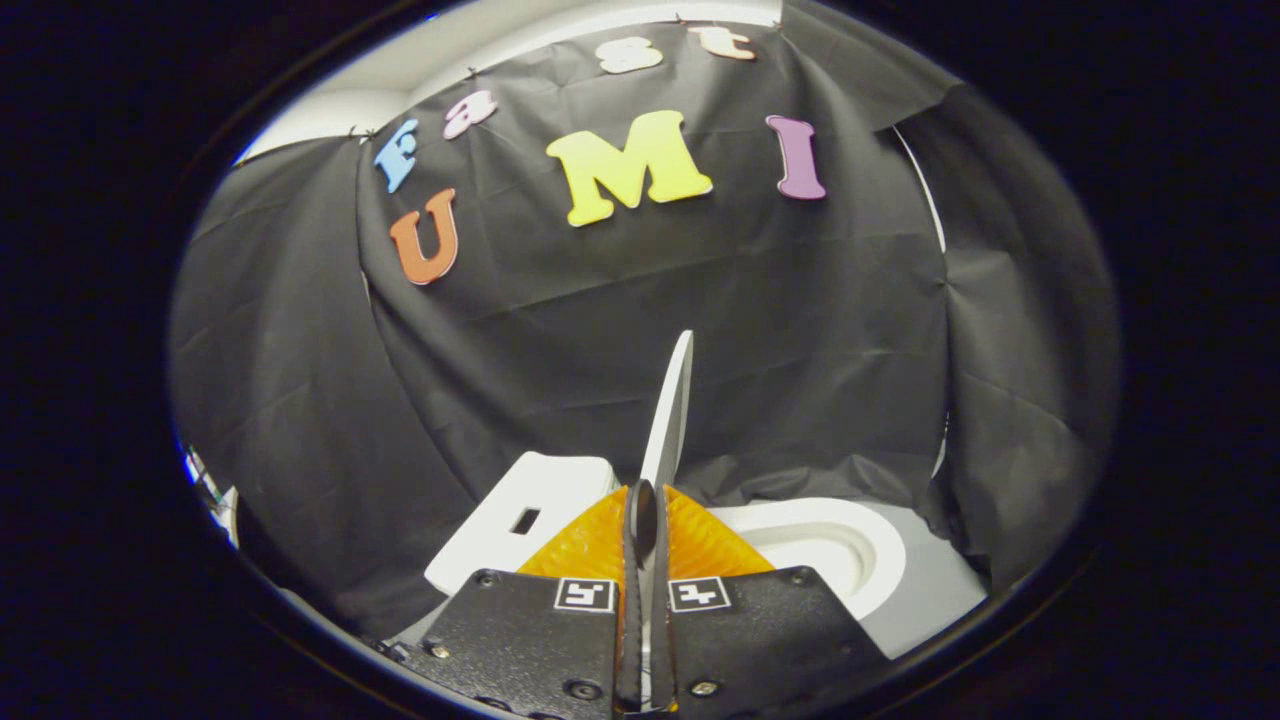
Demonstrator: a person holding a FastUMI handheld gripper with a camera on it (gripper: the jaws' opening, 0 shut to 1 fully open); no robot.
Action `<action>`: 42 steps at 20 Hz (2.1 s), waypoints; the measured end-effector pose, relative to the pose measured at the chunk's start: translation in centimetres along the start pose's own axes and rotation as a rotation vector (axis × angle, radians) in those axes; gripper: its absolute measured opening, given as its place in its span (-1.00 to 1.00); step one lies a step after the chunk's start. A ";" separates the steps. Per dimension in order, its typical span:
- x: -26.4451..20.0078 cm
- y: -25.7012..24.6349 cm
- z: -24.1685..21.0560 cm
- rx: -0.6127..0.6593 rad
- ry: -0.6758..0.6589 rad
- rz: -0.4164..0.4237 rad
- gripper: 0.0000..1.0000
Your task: Open the toilet lid.
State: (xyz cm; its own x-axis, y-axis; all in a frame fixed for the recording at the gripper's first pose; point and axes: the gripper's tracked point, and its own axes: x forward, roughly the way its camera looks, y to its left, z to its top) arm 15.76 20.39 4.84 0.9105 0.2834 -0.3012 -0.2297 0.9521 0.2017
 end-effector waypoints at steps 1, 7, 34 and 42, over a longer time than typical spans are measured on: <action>0.1 0.6 0.0 -0.011 -0.003 0.004 -0.86; 0.9 3.7 0.0 -0.075 -0.030 0.007 -0.86; 0.0 15.0 1.0 -0.388 -0.257 0.147 0.75; -5.8 3.9 3.2 -0.203 -0.366 0.082 1.00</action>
State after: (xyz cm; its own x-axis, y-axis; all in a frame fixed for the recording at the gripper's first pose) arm 10.68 22.06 10.38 0.9400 0.3348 0.0662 -0.3363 0.9417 0.0127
